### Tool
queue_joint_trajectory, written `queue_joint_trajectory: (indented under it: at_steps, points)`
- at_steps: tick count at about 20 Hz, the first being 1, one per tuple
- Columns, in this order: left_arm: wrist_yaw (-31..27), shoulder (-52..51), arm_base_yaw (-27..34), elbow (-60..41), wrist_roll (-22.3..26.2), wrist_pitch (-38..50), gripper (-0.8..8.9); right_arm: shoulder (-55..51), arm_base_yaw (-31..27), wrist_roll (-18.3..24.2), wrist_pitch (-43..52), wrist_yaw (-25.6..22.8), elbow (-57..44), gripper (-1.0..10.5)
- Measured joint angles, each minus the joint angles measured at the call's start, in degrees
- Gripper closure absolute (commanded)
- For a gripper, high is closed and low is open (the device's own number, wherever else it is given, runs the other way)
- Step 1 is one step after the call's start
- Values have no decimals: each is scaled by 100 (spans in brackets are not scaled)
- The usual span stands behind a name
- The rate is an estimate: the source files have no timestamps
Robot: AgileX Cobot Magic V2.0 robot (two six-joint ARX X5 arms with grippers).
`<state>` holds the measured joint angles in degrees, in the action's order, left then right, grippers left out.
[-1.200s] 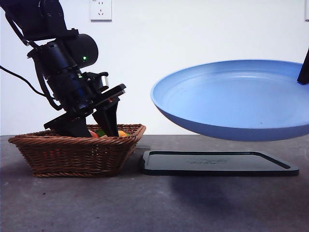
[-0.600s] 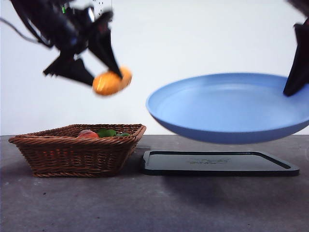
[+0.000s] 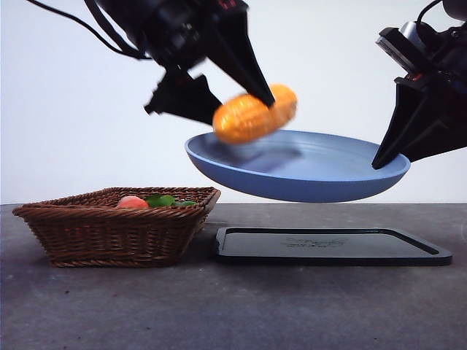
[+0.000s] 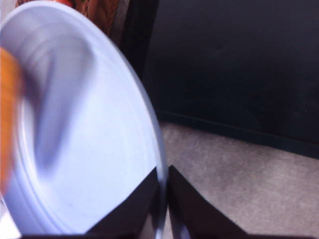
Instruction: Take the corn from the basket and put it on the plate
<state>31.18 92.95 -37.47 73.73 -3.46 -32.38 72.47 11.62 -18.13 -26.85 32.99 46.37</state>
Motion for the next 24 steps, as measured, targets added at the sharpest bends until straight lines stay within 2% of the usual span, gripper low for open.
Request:
queue_joint_trajectory:
  at_steps: [3,6,8,15,24]
  points:
    - [-33,203,-149,0,232,-24,595,0,0,-22,2,127,0,945]
    - [-367,238,-267,0,442,-90,495,0,-2,-22,4,118,0,945]
    - [-566,238,-321,0,553,-208,473,0,0,-20,4,107,0,945]
    - [-577,238,-345,179,553,-492,473,0,0,-17,31,83,0,945]
    - [-579,238,-343,1668,546,-1390,474,81,-164,-20,400,-129,0,945]
